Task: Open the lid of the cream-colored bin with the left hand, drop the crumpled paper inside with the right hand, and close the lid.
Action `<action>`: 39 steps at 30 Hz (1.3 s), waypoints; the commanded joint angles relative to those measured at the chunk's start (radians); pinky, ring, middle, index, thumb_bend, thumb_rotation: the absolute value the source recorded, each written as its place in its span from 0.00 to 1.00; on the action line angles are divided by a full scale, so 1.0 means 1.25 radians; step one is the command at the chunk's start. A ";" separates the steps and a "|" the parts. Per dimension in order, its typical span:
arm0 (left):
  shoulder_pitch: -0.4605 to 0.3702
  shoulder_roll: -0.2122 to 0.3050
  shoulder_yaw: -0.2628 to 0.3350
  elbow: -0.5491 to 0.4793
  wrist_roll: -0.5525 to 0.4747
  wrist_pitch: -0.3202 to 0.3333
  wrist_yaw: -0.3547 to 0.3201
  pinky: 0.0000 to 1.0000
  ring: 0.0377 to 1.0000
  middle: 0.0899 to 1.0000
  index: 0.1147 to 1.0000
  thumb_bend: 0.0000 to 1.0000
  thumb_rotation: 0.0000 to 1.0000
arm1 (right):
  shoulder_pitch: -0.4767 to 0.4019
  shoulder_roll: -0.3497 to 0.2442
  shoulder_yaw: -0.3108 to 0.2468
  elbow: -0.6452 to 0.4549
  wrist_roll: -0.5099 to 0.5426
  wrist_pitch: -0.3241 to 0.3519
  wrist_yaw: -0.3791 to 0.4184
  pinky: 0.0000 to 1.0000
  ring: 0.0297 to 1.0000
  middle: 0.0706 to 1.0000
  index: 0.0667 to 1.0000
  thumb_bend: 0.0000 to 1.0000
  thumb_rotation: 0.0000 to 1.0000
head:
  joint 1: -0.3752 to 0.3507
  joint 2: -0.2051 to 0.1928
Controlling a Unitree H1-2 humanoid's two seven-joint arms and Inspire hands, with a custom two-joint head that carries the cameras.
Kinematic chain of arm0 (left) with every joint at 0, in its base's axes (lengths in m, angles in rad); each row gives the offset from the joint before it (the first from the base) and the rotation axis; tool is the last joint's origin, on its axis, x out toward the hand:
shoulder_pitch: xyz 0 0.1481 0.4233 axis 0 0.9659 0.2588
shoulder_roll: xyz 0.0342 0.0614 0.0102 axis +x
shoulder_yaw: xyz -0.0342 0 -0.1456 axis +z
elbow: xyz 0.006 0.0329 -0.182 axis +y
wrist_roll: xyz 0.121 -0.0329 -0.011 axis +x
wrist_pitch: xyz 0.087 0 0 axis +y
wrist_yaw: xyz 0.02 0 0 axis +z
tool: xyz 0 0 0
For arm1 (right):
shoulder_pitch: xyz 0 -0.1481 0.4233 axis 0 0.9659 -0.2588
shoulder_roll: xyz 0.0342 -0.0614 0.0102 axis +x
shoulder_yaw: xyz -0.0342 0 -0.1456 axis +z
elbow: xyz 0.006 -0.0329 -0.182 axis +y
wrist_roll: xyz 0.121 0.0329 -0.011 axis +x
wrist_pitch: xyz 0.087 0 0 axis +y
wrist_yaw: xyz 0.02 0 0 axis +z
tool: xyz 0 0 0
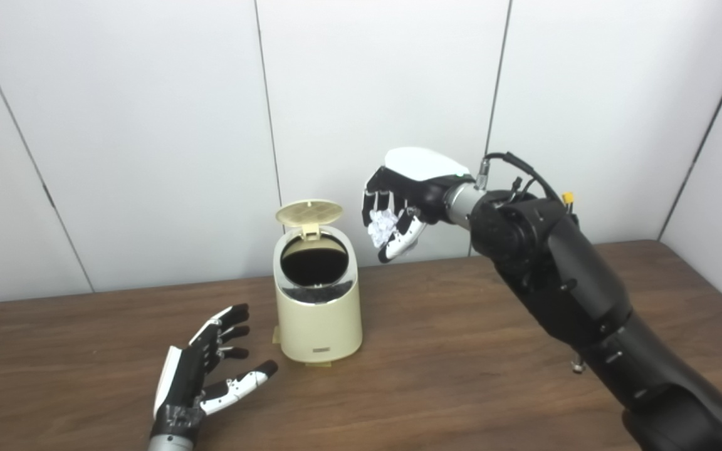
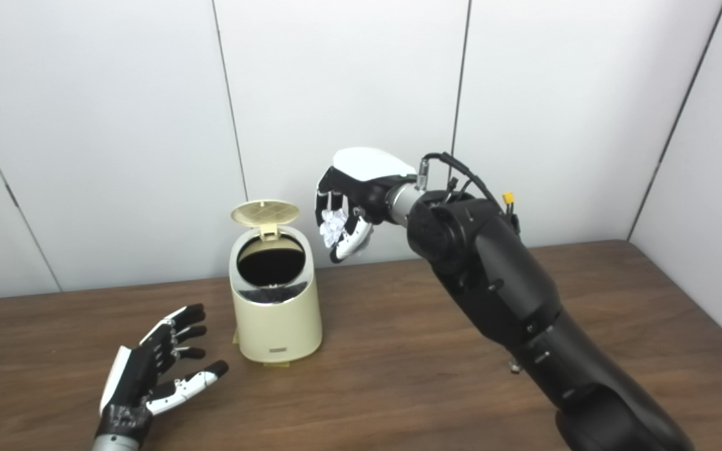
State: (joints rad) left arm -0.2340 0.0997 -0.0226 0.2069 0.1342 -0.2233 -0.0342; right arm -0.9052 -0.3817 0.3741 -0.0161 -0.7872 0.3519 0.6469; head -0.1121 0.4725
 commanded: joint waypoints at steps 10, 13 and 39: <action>-0.009 -0.033 -0.025 0.000 0.021 0.001 0.029 0.63 0.77 0.81 0.83 0.76 0.16 | -0.084 0.042 0.018 0.024 0.007 -0.085 -0.050 0.30 0.38 0.49 0.46 0.50 0.00 | 0.021 0.005; -0.010 -0.037 -0.027 -0.001 0.020 0.006 0.030 0.63 0.77 0.81 0.84 0.76 0.15 | -0.088 0.052 0.024 0.034 0.007 -0.100 -0.058 0.30 0.38 0.49 0.46 0.49 0.00 | 0.026 0.006; -0.009 -0.052 -0.032 -0.020 0.019 0.015 0.032 0.62 0.76 0.82 0.83 0.74 0.11 | -0.096 0.114 0.067 0.134 -0.005 -0.194 -0.113 0.31 0.39 0.49 0.47 0.50 0.00 | 0.052 0.013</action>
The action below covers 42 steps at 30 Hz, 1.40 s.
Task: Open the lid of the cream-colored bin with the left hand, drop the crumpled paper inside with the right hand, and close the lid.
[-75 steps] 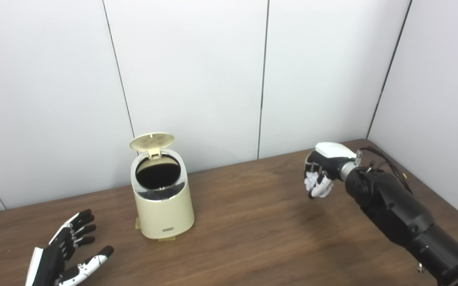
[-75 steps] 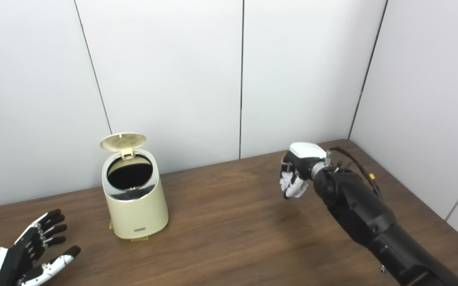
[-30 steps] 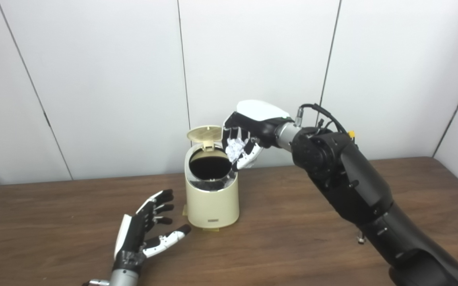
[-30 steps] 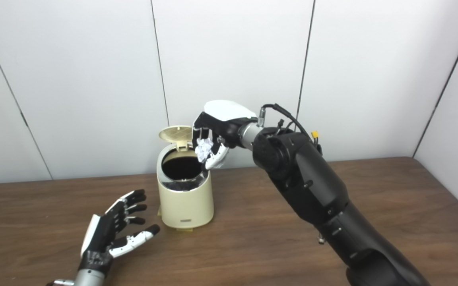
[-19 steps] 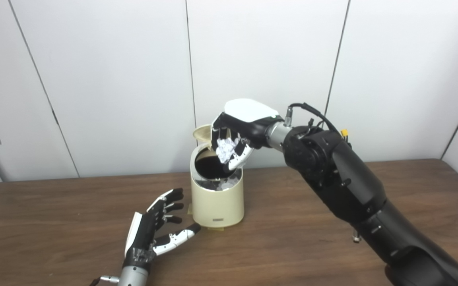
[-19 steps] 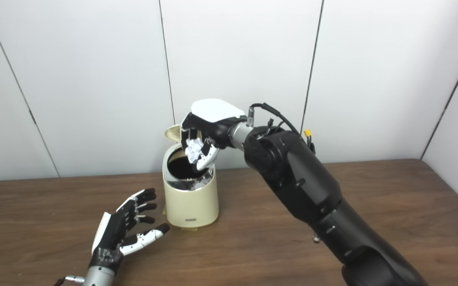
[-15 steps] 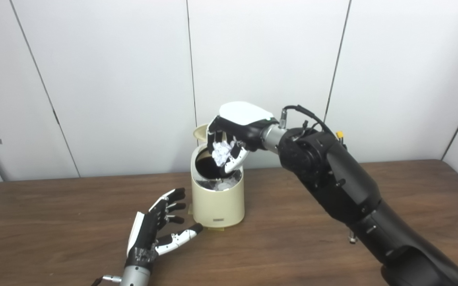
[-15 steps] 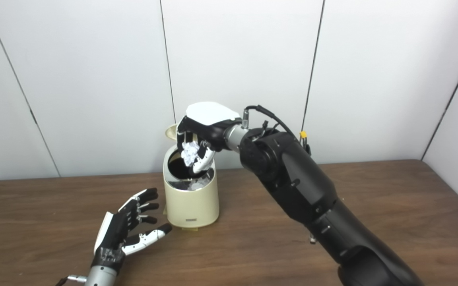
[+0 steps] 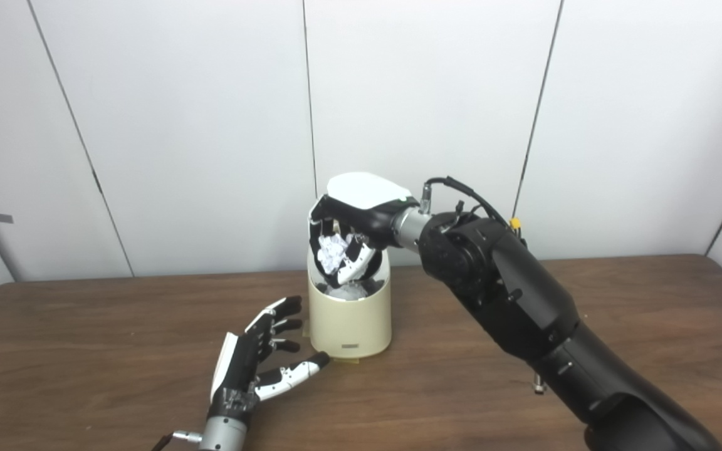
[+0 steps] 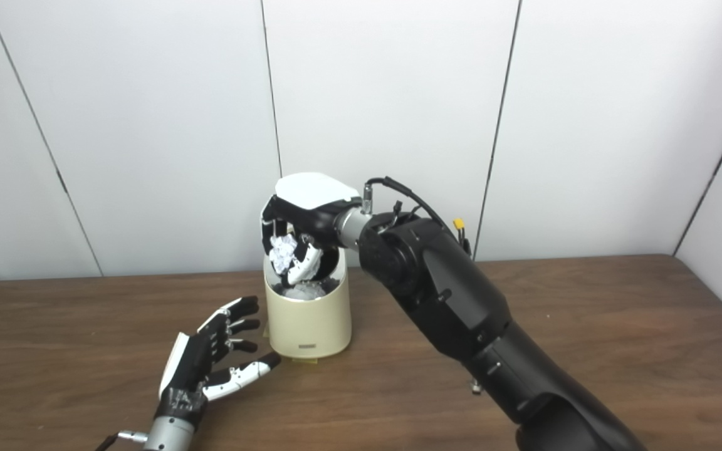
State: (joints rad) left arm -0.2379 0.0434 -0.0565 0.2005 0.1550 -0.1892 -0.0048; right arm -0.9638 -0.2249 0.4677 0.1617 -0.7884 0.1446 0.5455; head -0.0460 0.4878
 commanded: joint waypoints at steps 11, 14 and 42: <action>-0.001 -0.005 -0.005 -0.021 0.003 -0.011 0.007 0.62 0.76 0.82 0.84 0.74 0.13 | -0.047 -0.027 0.005 0.058 -0.033 -0.144 -0.101 0.30 0.38 0.49 0.47 0.49 0.00 | 0.003 0.003; 0.000 -0.005 -0.006 -0.024 0.001 -0.008 0.004 0.62 0.76 0.82 0.84 0.74 0.13 | -0.050 -0.034 0.007 0.079 -0.041 -0.184 -0.129 0.30 0.38 0.50 0.46 0.49 0.00 | 0.004 0.004; 0.001 -0.002 -0.016 -0.024 0.004 -0.018 0.004 0.61 0.76 0.83 0.83 0.73 0.15 | -0.053 -0.080 0.044 0.086 -0.212 -0.293 -0.186 0.64 0.79 0.85 0.74 0.88 0.01 | 0.008 0.008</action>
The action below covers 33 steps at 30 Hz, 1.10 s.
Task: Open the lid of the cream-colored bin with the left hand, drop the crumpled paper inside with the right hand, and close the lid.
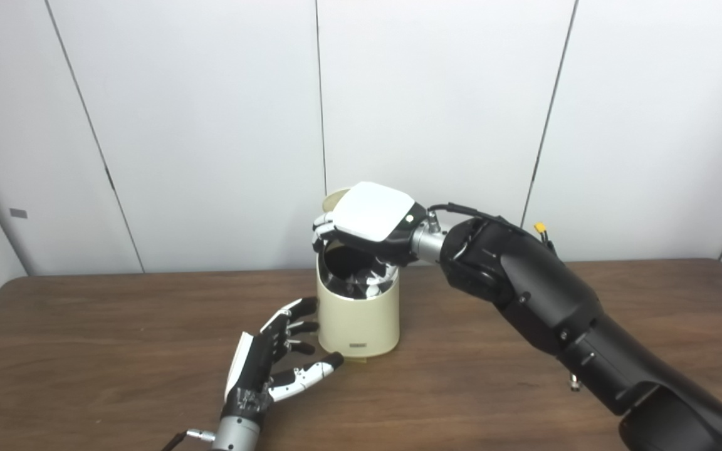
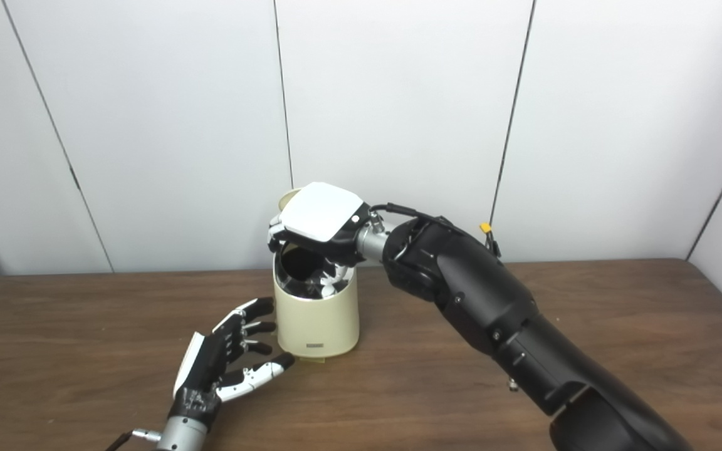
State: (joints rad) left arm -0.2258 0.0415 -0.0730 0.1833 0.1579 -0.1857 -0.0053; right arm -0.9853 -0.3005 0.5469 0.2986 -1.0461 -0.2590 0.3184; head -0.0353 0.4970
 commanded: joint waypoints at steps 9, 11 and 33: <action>-0.010 0.000 -0.004 -0.008 0.004 -0.022 0.004 0.62 0.76 0.83 0.83 0.73 0.15 | -0.027 -0.019 -0.028 -0.035 -0.008 0.036 0.026 0.67 0.81 0.88 0.78 0.86 0.01 | 0.000 0.003; -0.010 0.000 -0.005 -0.009 0.006 -0.021 0.005 0.62 0.76 0.83 0.83 0.73 0.15 | -0.026 -0.019 -0.031 -0.036 -0.004 0.032 0.025 0.66 0.80 0.87 0.78 0.87 0.00 | 0.001 0.004; -0.011 0.003 -0.004 -0.007 0.008 -0.024 0.008 0.67 0.78 0.82 0.83 0.73 0.17 | 0.144 0.037 -0.361 -0.264 0.377 0.138 -0.103 0.31 0.43 0.51 0.47 0.52 0.07 | 0.004 0.011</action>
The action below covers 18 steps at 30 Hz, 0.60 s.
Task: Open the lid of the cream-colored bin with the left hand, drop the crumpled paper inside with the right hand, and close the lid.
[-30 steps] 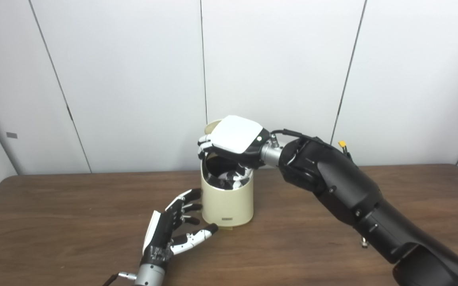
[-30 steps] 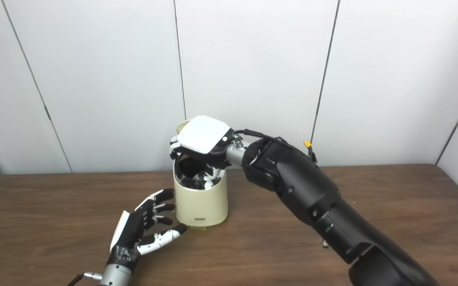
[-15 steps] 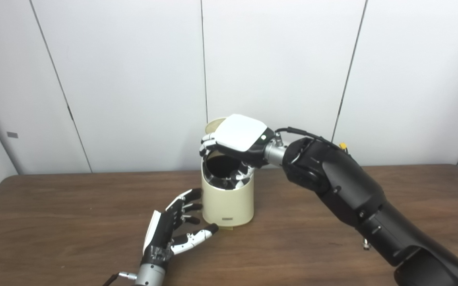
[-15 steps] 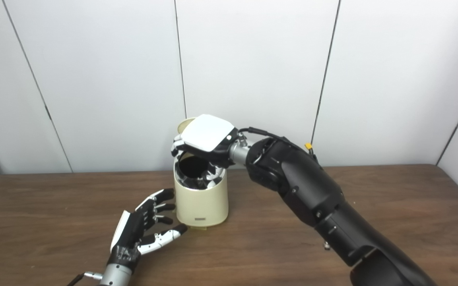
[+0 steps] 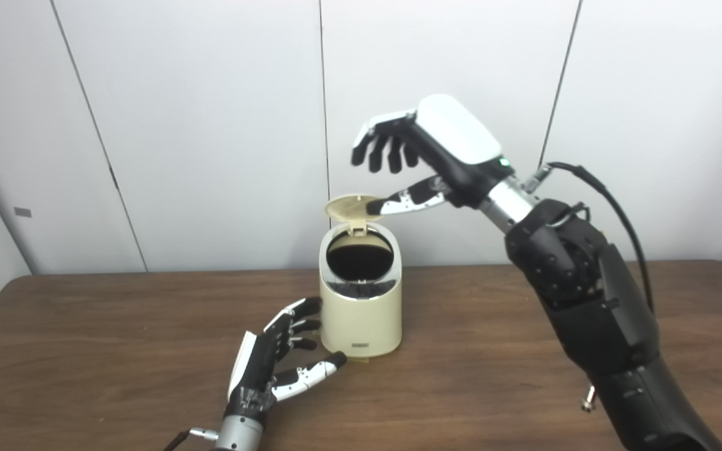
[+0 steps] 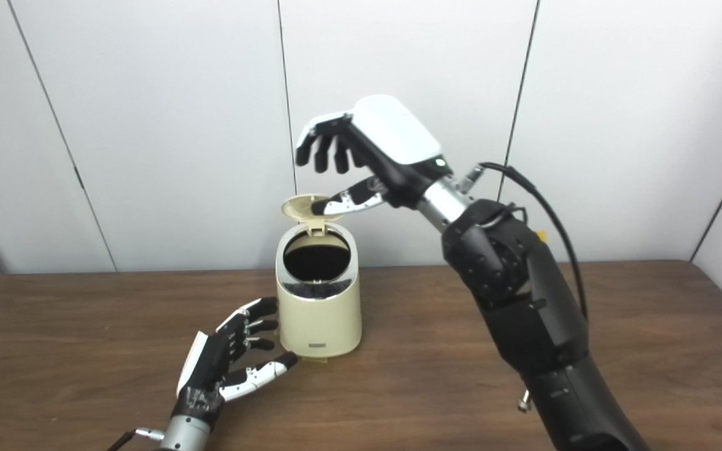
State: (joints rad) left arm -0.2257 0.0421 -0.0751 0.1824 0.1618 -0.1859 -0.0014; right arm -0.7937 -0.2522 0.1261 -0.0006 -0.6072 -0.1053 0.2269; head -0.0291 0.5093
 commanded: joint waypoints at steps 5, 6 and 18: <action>-0.008 0.003 -0.001 -0.013 0.004 -0.018 0.004 0.68 0.78 0.83 0.83 0.73 0.17 | 0.065 0.012 -0.083 -0.057 0.066 0.067 -0.080 0.34 0.48 0.62 0.66 0.79 0.15 | 0.001 0.003; -0.007 0.003 -0.001 -0.014 0.002 -0.017 0.004 0.68 0.78 0.83 0.83 0.73 0.17 | 0.079 0.014 -0.093 -0.063 0.075 0.084 -0.082 0.36 0.50 0.63 0.67 0.79 0.16 | 0.001 0.003; -0.010 0.003 0.004 -0.014 0.002 -0.016 0.007 0.68 0.77 0.81 0.83 0.74 0.17 | 0.228 0.006 -0.134 -0.043 0.275 0.169 -0.037 0.52 0.71 0.80 0.80 0.84 0.25 | 0.007 0.002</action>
State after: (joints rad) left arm -0.2238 0.0434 -0.0710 0.1810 0.1611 -0.1858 -0.0015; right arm -0.4836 -0.2244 -0.0352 -0.0391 -0.2849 0.1138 0.1889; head -0.0200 0.5108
